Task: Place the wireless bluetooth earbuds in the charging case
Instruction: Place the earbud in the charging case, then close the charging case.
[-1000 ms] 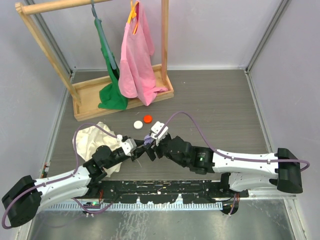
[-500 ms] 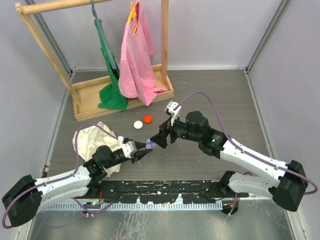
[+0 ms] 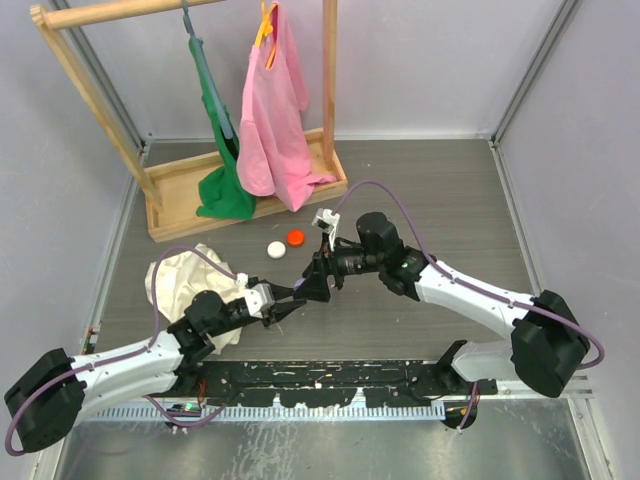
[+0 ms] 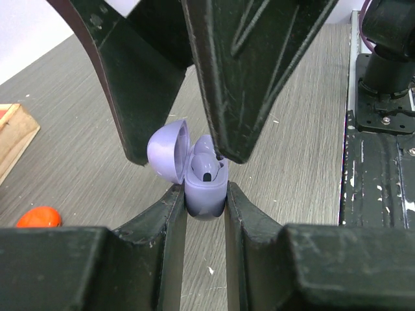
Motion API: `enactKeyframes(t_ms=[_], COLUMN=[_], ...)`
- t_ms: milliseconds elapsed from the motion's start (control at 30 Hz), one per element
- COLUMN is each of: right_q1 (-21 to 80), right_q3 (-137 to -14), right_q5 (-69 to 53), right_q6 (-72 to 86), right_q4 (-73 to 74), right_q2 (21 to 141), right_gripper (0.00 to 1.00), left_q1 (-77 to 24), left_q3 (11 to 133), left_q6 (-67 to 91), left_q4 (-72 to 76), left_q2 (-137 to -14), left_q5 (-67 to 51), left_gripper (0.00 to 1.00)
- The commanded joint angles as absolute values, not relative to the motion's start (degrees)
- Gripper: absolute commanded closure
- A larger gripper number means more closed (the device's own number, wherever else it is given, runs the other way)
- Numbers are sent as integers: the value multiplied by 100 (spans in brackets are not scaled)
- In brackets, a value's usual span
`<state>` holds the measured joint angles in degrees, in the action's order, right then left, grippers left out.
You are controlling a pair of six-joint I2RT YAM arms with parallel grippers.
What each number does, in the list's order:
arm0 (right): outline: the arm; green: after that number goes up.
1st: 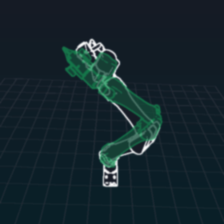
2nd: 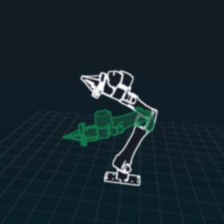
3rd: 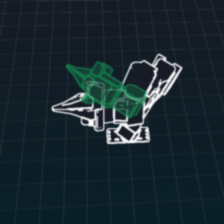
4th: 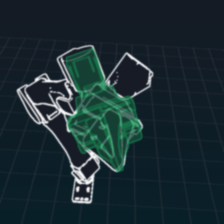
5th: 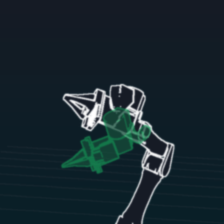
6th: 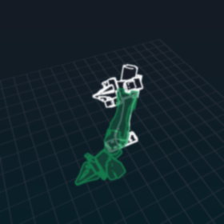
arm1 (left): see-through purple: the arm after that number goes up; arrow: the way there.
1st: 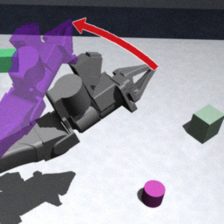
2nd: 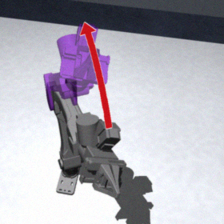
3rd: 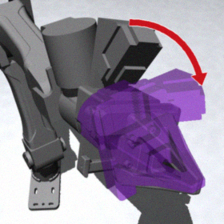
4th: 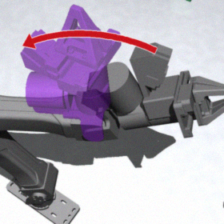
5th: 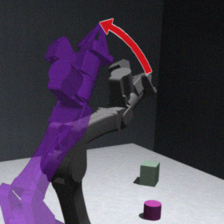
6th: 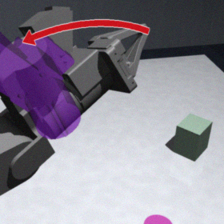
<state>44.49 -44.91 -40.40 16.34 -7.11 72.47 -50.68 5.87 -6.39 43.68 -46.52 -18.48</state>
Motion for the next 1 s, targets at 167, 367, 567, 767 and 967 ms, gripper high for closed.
enactKeyframes(t_ms=[167,367,567,767,967], right_q1=[4420,4398,4366,4342,4341], right_q3=[-4546,-4487,-4391,-4308,-4282], right_q5=[-4900,-5000,-4960,-4913,-4701], right_q6=[1799,1740,1701,1664,1595], right_q4=[-1328,-1346,-1312,-1247,-1071], right_q2=[7374,7174,6932,6690,6554], right_gripper=[16,16,16,16,17], left_q1=[-5076,-5078,-5072,-5075,-5077], left_q3=[864,957,984,1013,1021], left_q6=[-529,-505,-501,-493,-476], left_q4=[4801,4610,4519,4494,4473], left_q2=[-4711,-4772,-4770,-4819,-4824], left_q5=[-1716,-1656,-1547,-1540,-1547], left_gripper=[100,100,100,100,100])
